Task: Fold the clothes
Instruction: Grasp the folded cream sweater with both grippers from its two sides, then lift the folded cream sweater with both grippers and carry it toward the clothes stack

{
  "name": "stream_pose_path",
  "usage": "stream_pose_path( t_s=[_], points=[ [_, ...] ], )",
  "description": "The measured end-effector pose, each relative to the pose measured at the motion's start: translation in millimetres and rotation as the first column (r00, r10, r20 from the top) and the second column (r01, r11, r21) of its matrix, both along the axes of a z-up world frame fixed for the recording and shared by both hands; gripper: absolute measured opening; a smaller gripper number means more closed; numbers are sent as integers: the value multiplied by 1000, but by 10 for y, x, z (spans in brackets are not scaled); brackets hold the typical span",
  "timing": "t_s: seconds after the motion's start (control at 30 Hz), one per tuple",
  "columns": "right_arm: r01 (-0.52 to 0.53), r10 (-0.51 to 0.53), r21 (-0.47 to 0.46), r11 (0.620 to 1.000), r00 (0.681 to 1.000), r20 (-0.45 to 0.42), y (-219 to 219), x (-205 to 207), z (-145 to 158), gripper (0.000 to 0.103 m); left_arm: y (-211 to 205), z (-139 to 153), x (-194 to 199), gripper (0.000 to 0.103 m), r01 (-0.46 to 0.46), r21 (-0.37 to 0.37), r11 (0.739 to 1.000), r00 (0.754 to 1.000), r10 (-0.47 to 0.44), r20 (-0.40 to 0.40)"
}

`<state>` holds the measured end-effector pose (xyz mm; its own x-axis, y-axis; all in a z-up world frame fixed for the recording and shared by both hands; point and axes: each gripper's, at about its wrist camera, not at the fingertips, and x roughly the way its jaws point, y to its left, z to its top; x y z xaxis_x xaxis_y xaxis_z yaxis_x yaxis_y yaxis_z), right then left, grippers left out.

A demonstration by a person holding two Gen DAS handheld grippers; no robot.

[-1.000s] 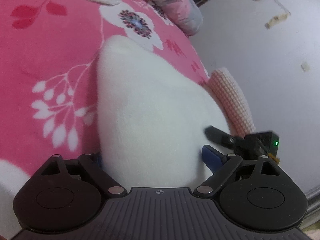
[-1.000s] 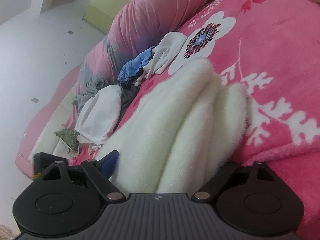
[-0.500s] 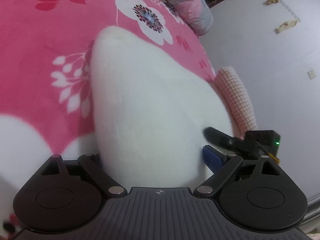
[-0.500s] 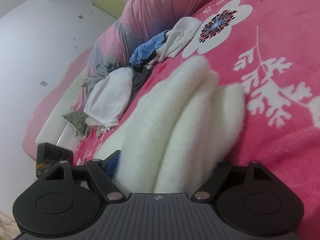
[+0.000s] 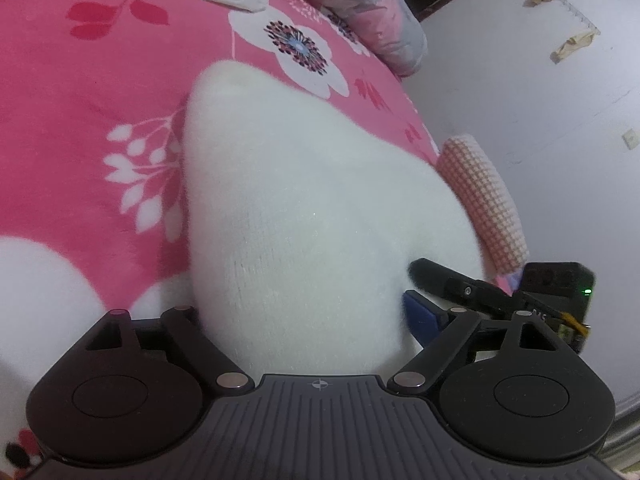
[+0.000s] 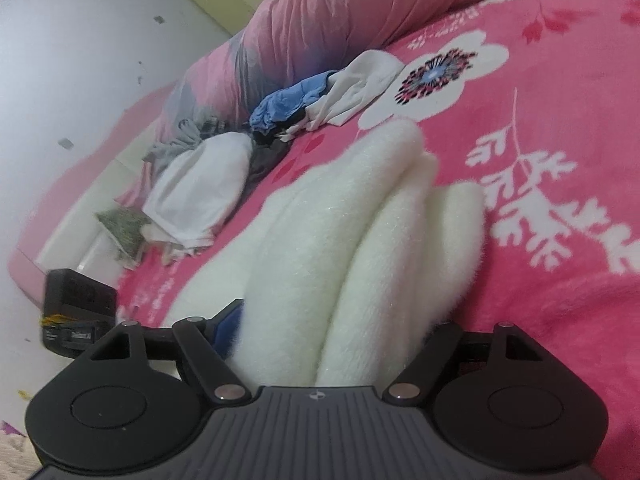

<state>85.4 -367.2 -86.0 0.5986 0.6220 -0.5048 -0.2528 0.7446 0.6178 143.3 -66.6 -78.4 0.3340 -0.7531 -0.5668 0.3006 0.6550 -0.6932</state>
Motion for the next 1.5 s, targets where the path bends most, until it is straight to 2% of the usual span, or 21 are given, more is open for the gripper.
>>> stream_pose_path(
  t_s=[0.23, 0.8, 1.17, 1.33, 1.5],
  points=[
    [15, -10, -110, 994, 999, 48, 162, -133, 226, 74, -14, 95, -86, 84, -19, 31, 999, 999, 18, 32],
    [45, -7, -252, 967, 989, 147, 523, -468, 705, 67, -16, 357, -226, 83, -27, -12, 1000, 995, 28, 92],
    [91, -30, -230, 969, 967, 254, 619, -883, 935, 65, -74, 680, -475, 83, -37, 4, 999, 983, 35, 182],
    [147, -70, -217, 965, 942, 327, 586, -1116, 1091, 65, -104, 846, -589, 83, -3, 2, 1000, 968, 3, 253],
    [215, -117, -206, 954, 907, 405, 434, -1341, 1221, 65, -300, 1015, -618, 83, 56, 6, 998, 953, -55, 298]
  ],
)
